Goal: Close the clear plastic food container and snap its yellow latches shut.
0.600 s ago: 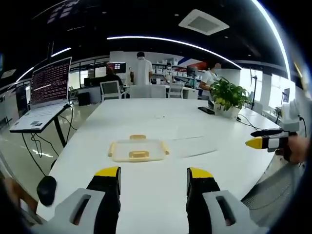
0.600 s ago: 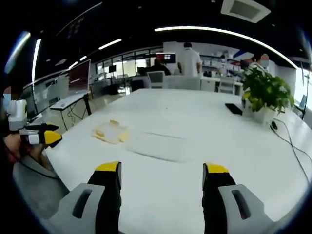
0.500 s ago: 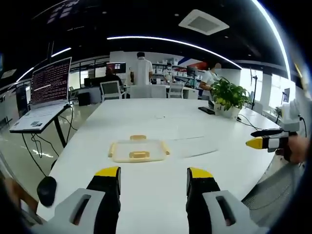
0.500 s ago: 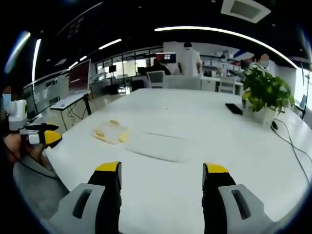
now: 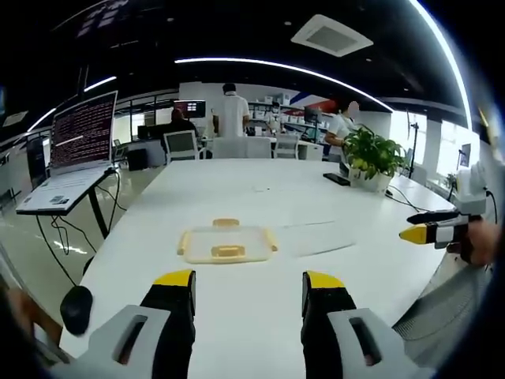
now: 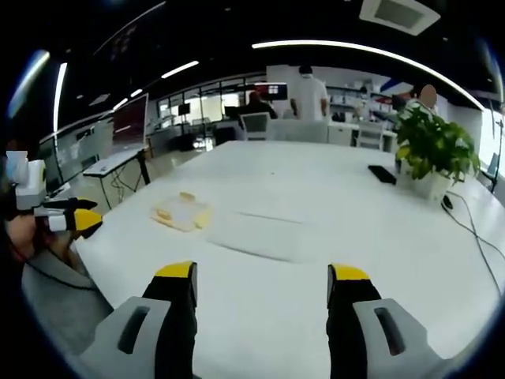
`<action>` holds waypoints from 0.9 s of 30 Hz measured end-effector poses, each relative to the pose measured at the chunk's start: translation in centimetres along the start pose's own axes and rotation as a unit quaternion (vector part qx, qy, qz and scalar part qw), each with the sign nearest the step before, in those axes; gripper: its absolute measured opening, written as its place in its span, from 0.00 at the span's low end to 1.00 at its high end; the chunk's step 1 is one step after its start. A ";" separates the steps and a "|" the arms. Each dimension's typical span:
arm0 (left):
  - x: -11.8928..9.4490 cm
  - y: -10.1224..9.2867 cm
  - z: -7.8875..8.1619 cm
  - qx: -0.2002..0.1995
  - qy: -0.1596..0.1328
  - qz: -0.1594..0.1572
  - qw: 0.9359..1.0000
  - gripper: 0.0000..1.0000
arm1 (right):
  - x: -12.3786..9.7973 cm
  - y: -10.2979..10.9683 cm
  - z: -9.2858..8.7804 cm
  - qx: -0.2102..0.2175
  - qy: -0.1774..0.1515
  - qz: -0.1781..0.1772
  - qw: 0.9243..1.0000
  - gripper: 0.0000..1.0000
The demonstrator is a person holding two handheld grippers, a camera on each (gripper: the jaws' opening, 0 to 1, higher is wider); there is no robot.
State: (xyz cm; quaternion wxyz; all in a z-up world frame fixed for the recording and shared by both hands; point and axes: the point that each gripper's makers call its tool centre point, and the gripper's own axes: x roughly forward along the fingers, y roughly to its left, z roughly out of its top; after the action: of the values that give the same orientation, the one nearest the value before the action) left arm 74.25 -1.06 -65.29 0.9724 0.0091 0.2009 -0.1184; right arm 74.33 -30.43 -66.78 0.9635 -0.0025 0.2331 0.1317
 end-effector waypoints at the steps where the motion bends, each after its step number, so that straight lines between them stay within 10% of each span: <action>1: 0.0 0.0 0.0 0.000 -0.001 0.001 1.000 0.49 | 0.0 0.0 0.0 0.000 0.000 0.000 1.000 0.64; 27: -0.1 -0.2 0.0 0.001 0.002 -0.002 1.000 0.48 | -0.1 0.1 -0.2 -0.004 0.006 0.000 1.000 0.63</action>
State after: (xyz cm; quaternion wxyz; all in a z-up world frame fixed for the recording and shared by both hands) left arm 74.10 -1.24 -65.27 0.9718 0.0103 0.2023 -0.1205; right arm 74.14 -30.41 -66.89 0.9621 -0.0071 0.2381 0.1329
